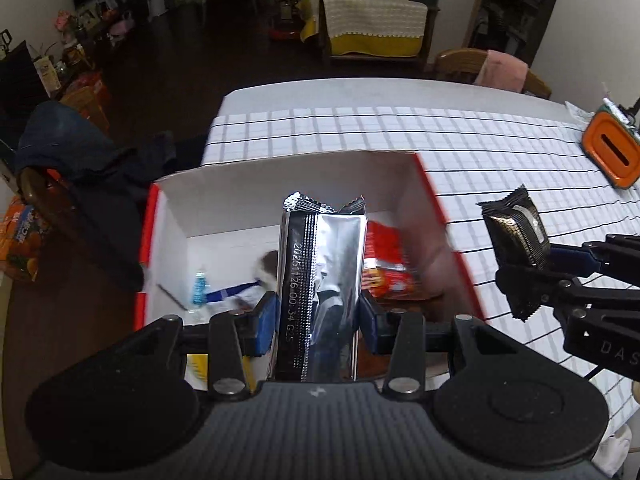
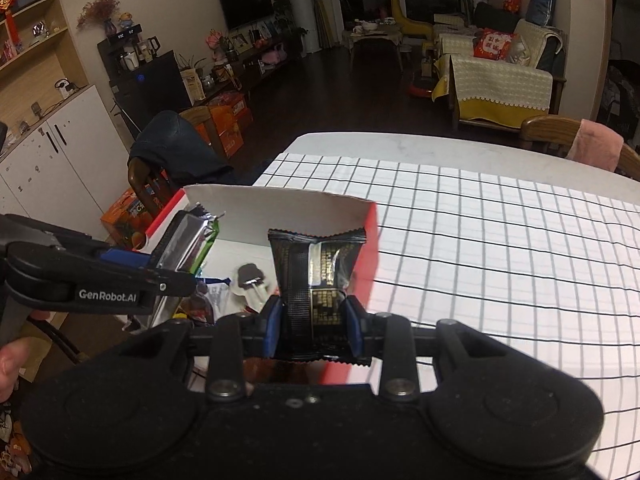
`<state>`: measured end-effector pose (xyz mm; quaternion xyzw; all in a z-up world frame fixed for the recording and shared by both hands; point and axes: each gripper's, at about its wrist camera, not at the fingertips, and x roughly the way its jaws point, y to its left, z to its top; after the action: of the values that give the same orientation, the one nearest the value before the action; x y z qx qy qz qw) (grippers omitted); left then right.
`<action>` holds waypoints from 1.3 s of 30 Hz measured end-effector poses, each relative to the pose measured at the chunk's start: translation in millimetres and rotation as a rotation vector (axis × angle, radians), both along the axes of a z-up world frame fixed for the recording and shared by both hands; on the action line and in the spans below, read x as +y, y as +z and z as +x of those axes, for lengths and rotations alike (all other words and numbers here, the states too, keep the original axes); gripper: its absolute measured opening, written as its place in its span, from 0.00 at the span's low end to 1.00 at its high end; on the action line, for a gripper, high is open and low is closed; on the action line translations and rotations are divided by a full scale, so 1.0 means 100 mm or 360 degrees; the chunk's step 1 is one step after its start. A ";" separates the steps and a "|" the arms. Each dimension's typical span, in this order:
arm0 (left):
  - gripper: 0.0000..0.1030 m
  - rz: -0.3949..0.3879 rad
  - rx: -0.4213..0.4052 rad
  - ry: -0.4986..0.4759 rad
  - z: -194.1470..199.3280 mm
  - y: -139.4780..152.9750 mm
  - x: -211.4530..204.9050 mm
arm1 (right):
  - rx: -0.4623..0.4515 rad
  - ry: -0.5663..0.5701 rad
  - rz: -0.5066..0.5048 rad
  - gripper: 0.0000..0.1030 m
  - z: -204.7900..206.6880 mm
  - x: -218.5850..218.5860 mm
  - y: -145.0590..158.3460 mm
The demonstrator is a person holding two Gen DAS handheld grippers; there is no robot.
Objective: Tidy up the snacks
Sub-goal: 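Carry the silver bar and black packet over the red box, then open both tools to drop the silver bar and black packet into the box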
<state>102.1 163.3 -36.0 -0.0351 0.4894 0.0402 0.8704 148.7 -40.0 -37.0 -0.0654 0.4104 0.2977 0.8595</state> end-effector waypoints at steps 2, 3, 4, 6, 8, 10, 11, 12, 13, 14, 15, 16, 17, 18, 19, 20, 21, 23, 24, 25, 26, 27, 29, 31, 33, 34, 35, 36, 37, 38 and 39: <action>0.41 0.0013 0.0012 0.0009 0.02 -0.05 0.11 | 0.0006 0.0004 -0.0010 0.31 0.03 0.11 -0.04; 0.41 0.0020 0.0019 0.0015 0.04 -0.08 0.16 | 0.0010 0.0006 -0.0015 0.31 0.04 0.16 -0.07; 0.41 0.0031 0.0023 0.0020 0.06 -0.10 0.21 | 0.0013 0.0010 -0.0021 0.31 0.04 0.21 -0.10; 0.41 0.0050 0.0034 0.0038 0.11 -0.16 0.31 | 0.0013 0.0013 -0.0042 0.31 0.08 0.30 -0.16; 0.41 0.0063 0.0045 0.0055 0.15 -0.22 0.41 | 0.0023 0.0010 -0.0067 0.31 0.14 0.42 -0.24; 0.41 0.0078 0.0057 0.0063 0.20 -0.27 0.49 | 0.0034 0.0014 -0.0089 0.31 0.20 0.59 -0.32; 0.41 0.0086 0.0062 0.0061 0.22 -0.30 0.52 | 0.0037 0.0022 -0.0105 0.31 0.24 0.66 -0.36; 0.41 0.0086 0.0069 0.0059 0.25 -0.34 0.55 | 0.0045 0.0030 -0.0120 0.31 0.27 0.73 -0.40; 0.41 0.0084 0.0078 0.0054 0.27 -0.37 0.58 | 0.0052 0.0036 -0.0130 0.31 0.29 0.79 -0.45; 0.41 0.0087 0.0085 0.0049 0.30 -0.40 0.60 | 0.0060 0.0045 -0.0145 0.31 0.32 0.85 -0.49; 0.41 0.0094 0.0092 0.0047 0.32 -0.43 0.62 | 0.0062 0.0054 -0.0165 0.31 0.31 0.90 -0.54; 0.41 0.0098 0.0100 0.0042 0.34 -0.45 0.64 | 0.0064 0.0059 -0.0183 0.31 0.33 0.96 -0.57; 0.41 0.0096 0.0110 0.0033 0.36 -0.48 0.65 | 0.0068 0.0067 -0.0198 0.31 0.35 1.01 -0.61; 0.41 0.0096 0.0122 0.0024 0.38 -0.51 0.66 | 0.0073 0.0080 -0.0211 0.31 0.36 1.05 -0.64; 0.41 0.0103 0.0135 0.0016 0.40 -0.55 0.66 | 0.0077 0.0092 -0.0225 0.31 0.37 1.09 -0.66; 0.41 0.0107 0.0151 0.0009 0.42 -0.58 0.67 | 0.0082 0.0102 -0.0239 0.31 0.38 1.12 -0.69; 0.41 0.0107 0.0165 0.0004 0.44 -0.60 0.67 | 0.0092 0.0111 -0.0251 0.31 0.39 1.16 -0.72; 0.41 0.0101 0.0189 -0.0002 0.48 -0.65 0.68 | 0.0106 0.0119 -0.0273 0.31 0.40 1.20 -0.76; 0.41 0.0097 0.0200 -0.0010 0.49 -0.67 0.68 | 0.0113 0.0119 -0.0283 0.31 0.41 1.22 -0.79; 0.41 0.0099 0.0210 -0.0019 0.50 -0.70 0.67 | 0.0121 0.0121 -0.0291 0.31 0.41 1.24 -0.81; 0.41 0.0100 0.0223 -0.0030 0.52 -0.72 0.67 | 0.0128 0.0123 -0.0299 0.31 0.41 1.25 -0.83; 0.41 0.0098 0.0237 -0.0040 0.53 -0.74 0.66 | 0.0134 0.0126 -0.0309 0.31 0.42 1.26 -0.85; 0.41 0.0095 0.0275 -0.0057 0.56 -0.79 0.65 | 0.0144 0.0133 -0.0316 0.31 0.42 1.27 -0.89; 0.41 0.0106 0.0302 -0.0063 0.58 -0.84 0.63 | 0.0154 0.0137 -0.0314 0.31 0.43 1.29 -0.91; 0.41 0.0108 0.0304 -0.0067 0.57 -0.86 0.62 | 0.0163 0.0154 -0.0312 0.31 0.43 1.29 -0.90; 0.40 0.0099 0.0296 -0.0073 0.57 -0.85 0.62 | 0.0160 0.0155 -0.0317 0.31 0.42 1.29 -0.90; 0.40 0.0096 0.0294 -0.0076 0.56 -0.85 0.61 | 0.0159 0.0157 -0.0321 0.31 0.41 1.29 -0.90; 0.40 0.0094 0.0296 -0.0077 0.55 -0.85 0.61 | 0.0166 0.0166 -0.0324 0.31 0.41 1.29 -0.90; 0.40 0.0097 0.0296 -0.0072 0.55 -0.85 0.61 | 0.0170 0.0175 -0.0327 0.31 0.41 1.30 -0.90; 0.41 0.0096 0.0293 -0.0067 0.54 -0.85 0.61 | 0.0171 0.0180 -0.0328 0.32 0.40 1.29 -0.89; 0.42 0.0090 0.0288 -0.0064 0.54 -0.84 0.62 | 0.0171 0.0181 -0.0326 0.32 0.40 1.29 -0.89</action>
<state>156.2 225.2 -120.4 0.0031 0.5654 0.0395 0.8238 188.3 89.0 -125.6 -0.1600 0.4798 0.3056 0.8067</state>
